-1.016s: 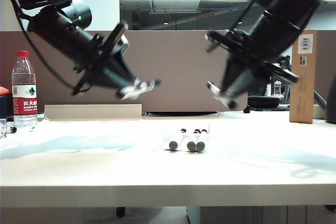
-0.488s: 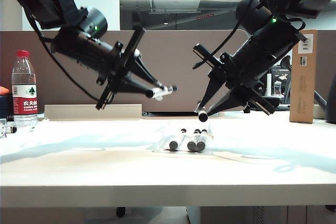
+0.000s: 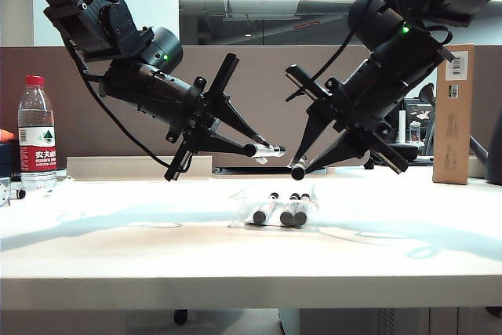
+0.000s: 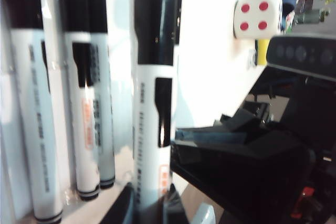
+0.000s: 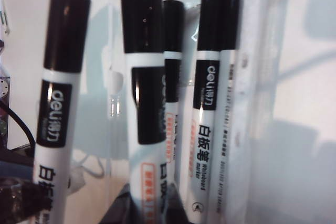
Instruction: Pick up the markers scattered on the table and put them into the packaging box, making sure the markers fit the shape of the box's grooves.
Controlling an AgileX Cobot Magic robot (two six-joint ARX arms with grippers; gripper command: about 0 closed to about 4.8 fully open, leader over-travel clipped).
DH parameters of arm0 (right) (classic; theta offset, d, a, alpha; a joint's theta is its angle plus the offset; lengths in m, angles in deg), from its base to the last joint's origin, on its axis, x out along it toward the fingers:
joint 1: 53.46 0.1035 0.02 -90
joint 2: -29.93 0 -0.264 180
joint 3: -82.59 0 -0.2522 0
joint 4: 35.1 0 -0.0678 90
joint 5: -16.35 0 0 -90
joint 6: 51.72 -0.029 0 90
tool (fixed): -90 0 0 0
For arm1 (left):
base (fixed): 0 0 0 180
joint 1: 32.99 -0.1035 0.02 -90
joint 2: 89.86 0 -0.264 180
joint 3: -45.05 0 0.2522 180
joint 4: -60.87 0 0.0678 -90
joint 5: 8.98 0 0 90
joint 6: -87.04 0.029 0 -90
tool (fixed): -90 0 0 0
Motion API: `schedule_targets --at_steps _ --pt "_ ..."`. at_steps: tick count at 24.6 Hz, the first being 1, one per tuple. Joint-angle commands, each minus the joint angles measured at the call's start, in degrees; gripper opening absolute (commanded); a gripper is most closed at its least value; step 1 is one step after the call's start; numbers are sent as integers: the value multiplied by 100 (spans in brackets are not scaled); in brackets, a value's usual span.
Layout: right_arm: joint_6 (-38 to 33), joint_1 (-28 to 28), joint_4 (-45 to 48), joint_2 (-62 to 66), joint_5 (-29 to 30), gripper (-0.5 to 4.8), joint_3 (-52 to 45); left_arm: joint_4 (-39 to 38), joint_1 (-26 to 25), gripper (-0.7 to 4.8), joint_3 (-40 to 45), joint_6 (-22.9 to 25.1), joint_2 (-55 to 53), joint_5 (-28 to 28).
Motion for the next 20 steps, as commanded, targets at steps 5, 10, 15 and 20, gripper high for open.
schedule_targets --at_steps 5,10,15,20 --pt "-70 4 37 -22 -17 -8 35 57 22 -5 4 -33 0 568" --pt "-90 7 22 -22 -13 -8 35 -199 55 -6 4 -26 0 1211" --pt "-90 7 26 -20 -15 -8 35 -251 98 -4 15 -13 -9 1237" --pt "-92 7 26 -17 -17 -8 33 -251 96 106 15 11 -9 1259"
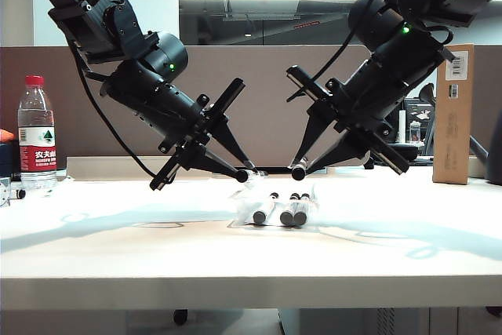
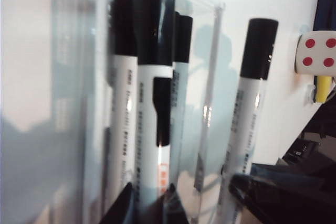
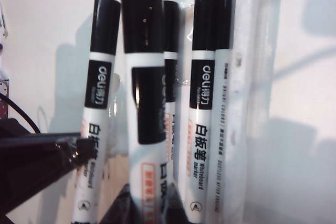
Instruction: Pick up the markers scattered on the table and put them into the packaging box, making sure the markers fit the shape of the box's grooves.
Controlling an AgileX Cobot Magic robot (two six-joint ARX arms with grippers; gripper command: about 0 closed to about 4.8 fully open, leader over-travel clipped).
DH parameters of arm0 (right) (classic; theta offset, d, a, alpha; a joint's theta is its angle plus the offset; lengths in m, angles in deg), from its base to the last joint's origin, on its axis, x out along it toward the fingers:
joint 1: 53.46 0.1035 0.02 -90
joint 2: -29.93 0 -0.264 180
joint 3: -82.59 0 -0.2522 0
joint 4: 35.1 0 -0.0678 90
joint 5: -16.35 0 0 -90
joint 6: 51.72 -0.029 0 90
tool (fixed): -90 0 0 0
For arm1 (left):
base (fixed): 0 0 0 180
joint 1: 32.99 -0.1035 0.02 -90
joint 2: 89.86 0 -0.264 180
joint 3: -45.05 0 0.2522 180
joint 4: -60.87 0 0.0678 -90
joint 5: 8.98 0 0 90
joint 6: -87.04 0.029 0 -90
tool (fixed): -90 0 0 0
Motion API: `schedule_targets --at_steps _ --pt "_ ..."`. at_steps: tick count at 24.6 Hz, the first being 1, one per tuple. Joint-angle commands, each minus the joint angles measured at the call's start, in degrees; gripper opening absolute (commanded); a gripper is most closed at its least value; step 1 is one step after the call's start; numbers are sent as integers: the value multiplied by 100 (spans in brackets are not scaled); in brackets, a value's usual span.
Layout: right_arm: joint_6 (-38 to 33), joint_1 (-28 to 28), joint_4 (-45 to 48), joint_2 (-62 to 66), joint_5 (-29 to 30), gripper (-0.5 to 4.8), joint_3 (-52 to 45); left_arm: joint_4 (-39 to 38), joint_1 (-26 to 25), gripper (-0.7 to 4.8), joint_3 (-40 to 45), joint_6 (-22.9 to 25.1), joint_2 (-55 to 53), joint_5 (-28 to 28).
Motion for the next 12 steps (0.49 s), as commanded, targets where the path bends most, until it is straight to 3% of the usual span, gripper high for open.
schedule_targets --at_steps 1,12 --pt "-31 7 50 -17 -4 -8 33 50 -4 120 -11 48 15 0" --pt "-212 44 136 227 170 -8 37 72 -39 122 -13 267 26 -85"
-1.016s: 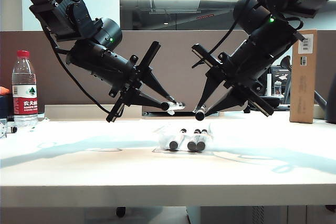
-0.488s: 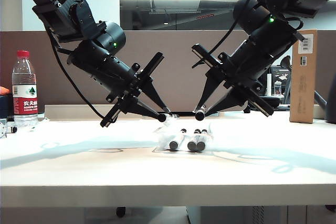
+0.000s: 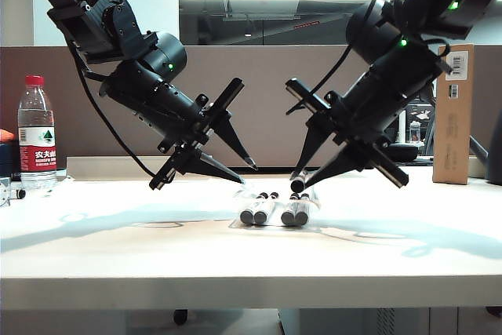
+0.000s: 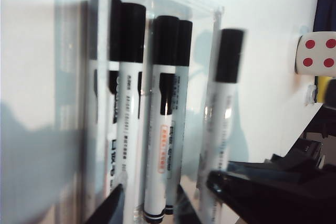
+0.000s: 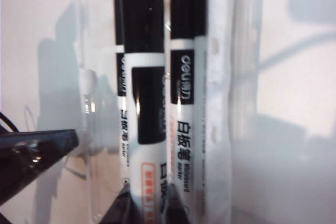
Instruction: Pick up the markers scattered on the table and put them into the packaging box, making sure the markers fit the shape of the box's grooves.
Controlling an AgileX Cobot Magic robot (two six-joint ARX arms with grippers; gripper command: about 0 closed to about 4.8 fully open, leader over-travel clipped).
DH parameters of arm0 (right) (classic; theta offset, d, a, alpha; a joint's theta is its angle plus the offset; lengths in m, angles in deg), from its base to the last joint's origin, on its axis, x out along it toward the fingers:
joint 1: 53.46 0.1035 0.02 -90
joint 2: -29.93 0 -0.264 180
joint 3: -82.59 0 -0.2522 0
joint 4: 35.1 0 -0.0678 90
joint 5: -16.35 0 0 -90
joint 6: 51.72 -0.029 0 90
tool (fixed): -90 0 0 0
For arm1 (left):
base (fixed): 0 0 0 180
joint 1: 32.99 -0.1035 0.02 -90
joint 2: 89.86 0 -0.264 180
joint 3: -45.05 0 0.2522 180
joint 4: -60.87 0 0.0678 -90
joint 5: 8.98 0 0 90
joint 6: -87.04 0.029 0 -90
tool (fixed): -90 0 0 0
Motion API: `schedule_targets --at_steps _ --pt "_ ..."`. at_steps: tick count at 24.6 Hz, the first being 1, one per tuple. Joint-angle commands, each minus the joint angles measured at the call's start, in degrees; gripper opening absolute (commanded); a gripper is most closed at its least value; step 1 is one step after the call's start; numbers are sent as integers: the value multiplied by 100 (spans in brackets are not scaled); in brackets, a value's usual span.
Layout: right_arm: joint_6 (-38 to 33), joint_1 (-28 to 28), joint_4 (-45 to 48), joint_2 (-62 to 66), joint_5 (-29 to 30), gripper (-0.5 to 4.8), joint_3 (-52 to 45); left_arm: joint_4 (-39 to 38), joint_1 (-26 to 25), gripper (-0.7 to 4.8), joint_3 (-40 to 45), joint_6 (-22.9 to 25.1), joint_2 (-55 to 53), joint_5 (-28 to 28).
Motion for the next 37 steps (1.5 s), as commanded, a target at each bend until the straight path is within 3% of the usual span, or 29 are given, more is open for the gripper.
schedule_targets --at_steps 1,11,15,24,26,27,28,29,30,34,35,36,37 --pt "-92 48 195 42 105 -8 35 55 -92 122 -15 227 33 -164" --pt "-348 118 710 254 122 -3 42 -22 -623 122 -15 304 57 -531" --pt "-343 116 837 254 107 119 42 -31 -715 122 -15 378 61 -557" --pt "-214 42 721 177 647 116 42 -17 -721 122 -15 442 63 -660" --pt "-9 -9 542 72 713 62 39 -17 -778 121 -17 566 68 -817" --pt "179 -31 380 -11 710 -16 39 -35 -820 120 -15 647 76 -857" --pt "319 -61 247 -81 699 -2 39 -68 -837 113 -15 726 90 -861" --pt "415 -90 72 -155 636 -3 39 -146 -892 67 -15 839 114 -870" --pt "516 -109 -144 -247 520 -3 37 -260 -925 -13 -15 997 149 -890" --pt "1025 -131 -857 -634 -2 -3 33 -1187 -1012 -6 -13 1967 522 -476" --pt "1163 -129 -1003 -756 -136 -3 31 -1453 -1010 -6 -13 2267 660 -223" --pt "1521 -109 -1233 -1045 -315 -3 17 -2000 -1001 -6 -9 2876 1032 328" --pt "1672 -107 -1296 -1182 -343 -3 0 -2177 -988 -6 -2 3099 1211 557"
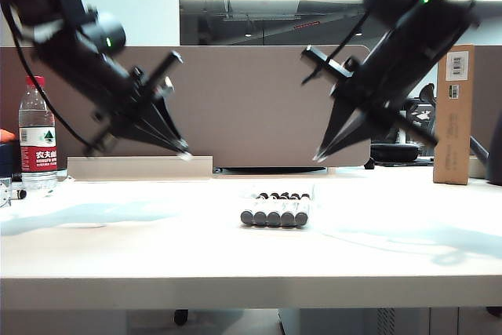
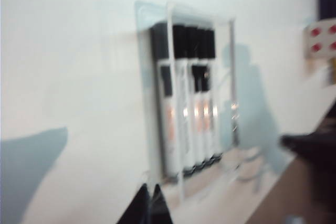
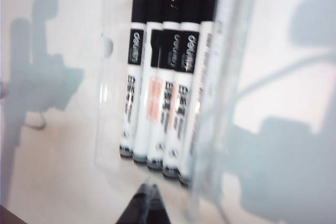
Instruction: Pick up the markers scattered on the table and put them into the packaging box, making sure the markers fit the shape of the box's grooves.
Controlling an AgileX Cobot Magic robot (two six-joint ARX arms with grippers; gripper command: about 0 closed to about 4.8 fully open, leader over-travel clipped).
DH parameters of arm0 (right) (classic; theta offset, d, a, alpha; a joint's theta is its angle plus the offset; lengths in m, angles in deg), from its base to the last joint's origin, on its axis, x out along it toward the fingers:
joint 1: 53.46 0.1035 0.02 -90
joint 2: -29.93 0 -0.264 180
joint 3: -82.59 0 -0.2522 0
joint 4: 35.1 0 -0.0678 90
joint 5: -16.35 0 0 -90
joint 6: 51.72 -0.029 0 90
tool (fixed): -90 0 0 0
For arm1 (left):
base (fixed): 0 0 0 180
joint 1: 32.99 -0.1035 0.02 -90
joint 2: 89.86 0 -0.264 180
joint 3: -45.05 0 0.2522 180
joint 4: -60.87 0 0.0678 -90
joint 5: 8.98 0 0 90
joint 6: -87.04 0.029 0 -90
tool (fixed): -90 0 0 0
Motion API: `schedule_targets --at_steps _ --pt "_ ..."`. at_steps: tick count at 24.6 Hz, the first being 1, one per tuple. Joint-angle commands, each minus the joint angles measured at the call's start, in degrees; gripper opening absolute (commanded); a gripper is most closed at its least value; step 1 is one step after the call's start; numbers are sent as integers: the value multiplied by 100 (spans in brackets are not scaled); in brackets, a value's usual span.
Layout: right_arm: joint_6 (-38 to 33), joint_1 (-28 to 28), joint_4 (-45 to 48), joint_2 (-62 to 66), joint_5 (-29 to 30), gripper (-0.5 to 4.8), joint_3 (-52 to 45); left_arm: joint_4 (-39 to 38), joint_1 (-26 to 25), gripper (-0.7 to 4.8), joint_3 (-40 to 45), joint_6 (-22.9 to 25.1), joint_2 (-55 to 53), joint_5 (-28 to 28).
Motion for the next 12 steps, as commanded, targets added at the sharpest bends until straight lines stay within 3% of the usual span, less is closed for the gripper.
schedule_targets --at_steps 1,4,9,12 --pt "645 22 -275 -509 -264 -3 -33 -796 52 -6 26 1132 680 907" --pt "673 22 -295 -1163 -485 -3 -407 -791 98 -6 369 1285 1515 1504" --pt "1005 22 -13 -3106 -1054 -3 -1663 -752 264 -6 1836 1373 3797 1906" --pt "1023 20 319 -4076 -1504 -3 -2203 -463 459 -6 2500 1340 5034 2503"
